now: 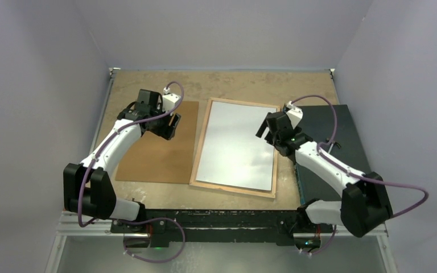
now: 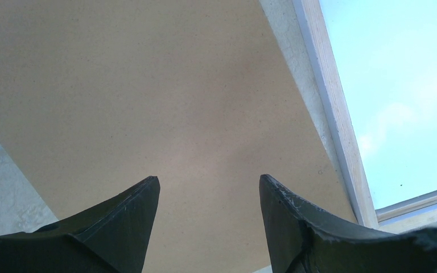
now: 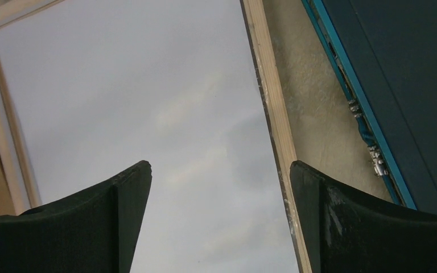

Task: Put the photo into the frame
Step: Turn over the photo from the photo frame.

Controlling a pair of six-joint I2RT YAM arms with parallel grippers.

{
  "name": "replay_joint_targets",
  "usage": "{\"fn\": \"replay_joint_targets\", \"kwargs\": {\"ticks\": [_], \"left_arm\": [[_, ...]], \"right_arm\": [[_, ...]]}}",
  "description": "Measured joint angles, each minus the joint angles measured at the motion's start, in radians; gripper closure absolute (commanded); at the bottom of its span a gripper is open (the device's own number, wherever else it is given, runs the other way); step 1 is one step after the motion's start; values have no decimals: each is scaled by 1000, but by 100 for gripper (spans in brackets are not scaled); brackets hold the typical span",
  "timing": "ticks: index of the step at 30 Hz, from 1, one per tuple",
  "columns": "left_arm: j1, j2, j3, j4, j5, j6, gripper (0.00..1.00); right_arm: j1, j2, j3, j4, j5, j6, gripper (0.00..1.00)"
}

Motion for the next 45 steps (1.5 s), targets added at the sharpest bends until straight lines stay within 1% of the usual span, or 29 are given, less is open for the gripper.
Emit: {"fn": "replay_joint_targets", "kwargs": {"ticks": [8,13,18,28,33,39,45], "left_arm": [[0,1,0,0,4,-1,38],[0,15,-5,11,12,-2,43],[-11,42,-29,39,26,-10,47],[-106,171,-37,97,74,-33,47],[-113,221,-37,114,98,-31,48],[-122,260,-30,149,117,-25,49],[-127,316,-18,192,134,-25,52]], "right_arm": [[-69,249,120,39,5,-58,12],[-88,330,150,77,-21,-77,14],[-93,363,150,100,-48,-77,15],[-108,412,150,148,-84,-77,17],[-131,425,150,184,-103,-75,18],[-150,477,188,221,-120,-76,21],[-151,505,201,246,-154,-76,23]]}}
